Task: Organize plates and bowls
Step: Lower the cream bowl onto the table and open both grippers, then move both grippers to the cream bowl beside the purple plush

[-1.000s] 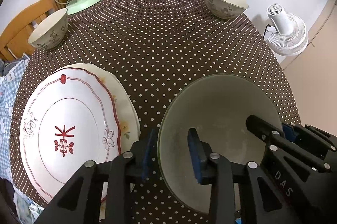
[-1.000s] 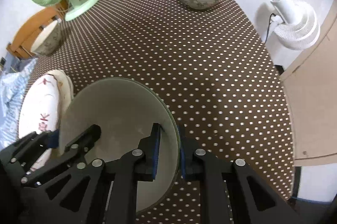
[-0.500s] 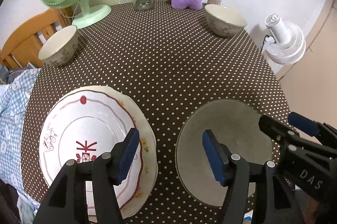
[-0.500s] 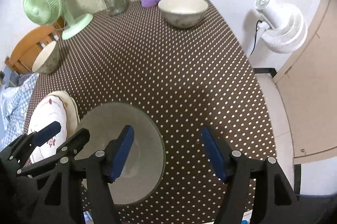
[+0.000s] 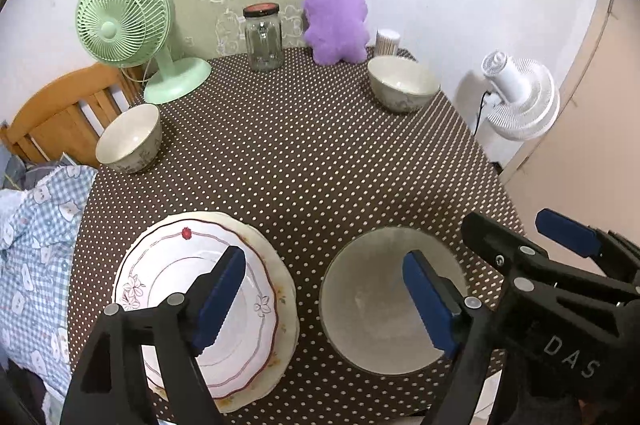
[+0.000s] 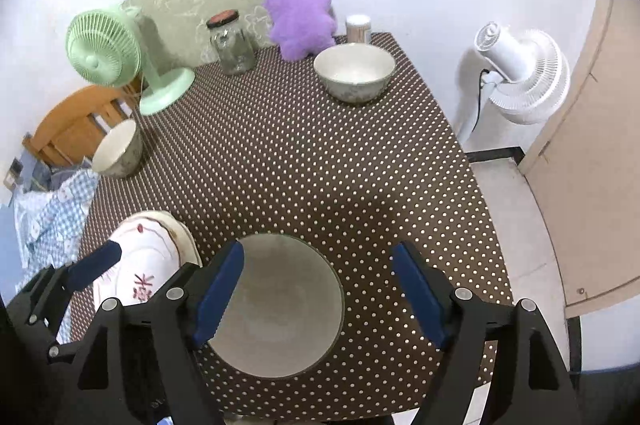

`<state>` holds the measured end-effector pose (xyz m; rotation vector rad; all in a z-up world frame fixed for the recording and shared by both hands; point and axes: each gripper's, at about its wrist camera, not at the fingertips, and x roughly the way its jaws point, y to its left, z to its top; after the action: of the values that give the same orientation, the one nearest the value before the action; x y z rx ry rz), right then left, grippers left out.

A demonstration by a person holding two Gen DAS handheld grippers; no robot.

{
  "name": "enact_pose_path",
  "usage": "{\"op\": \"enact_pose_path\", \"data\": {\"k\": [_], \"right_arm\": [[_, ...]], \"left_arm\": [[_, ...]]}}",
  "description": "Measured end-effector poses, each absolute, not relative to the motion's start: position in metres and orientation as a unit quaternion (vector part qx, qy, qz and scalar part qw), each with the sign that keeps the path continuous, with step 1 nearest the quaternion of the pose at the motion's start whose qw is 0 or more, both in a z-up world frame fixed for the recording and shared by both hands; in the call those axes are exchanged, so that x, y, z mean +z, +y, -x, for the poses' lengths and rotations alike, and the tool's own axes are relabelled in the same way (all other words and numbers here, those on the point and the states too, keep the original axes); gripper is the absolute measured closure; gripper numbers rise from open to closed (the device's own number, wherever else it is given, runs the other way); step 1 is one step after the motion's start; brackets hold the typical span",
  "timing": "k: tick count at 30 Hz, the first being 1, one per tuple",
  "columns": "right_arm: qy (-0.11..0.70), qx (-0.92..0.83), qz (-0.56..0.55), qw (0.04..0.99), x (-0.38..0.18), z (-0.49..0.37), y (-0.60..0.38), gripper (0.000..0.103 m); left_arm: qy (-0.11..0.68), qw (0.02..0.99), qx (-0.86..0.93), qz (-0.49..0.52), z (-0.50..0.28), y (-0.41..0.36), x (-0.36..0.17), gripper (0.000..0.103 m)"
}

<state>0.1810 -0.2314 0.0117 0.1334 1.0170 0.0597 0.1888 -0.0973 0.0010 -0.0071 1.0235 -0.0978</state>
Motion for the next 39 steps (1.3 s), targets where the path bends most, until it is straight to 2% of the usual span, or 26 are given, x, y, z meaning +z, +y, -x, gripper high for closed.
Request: {"op": "enact_pose_path", "data": {"k": [7, 16, 39], "right_arm": [[0.455, 0.028, -0.062, 0.888, 0.039, -0.178, -0.233, 0.022], [0.457, 0.038, -0.047, 0.887, 0.049, -0.204, -0.244, 0.016], [0.449, 0.085, -0.021, 0.889, 0.043, -0.348, -0.318, 0.016]], "left_arm": [[0.474, 0.879, -0.046, 0.007, -0.194, -0.102, 0.018, 0.021], [0.469, 0.883, -0.027, 0.017, -0.210, -0.116, 0.028, 0.021], [0.450, 0.892, 0.033, 0.019, -0.330, -0.191, 0.024, 0.022]]}}
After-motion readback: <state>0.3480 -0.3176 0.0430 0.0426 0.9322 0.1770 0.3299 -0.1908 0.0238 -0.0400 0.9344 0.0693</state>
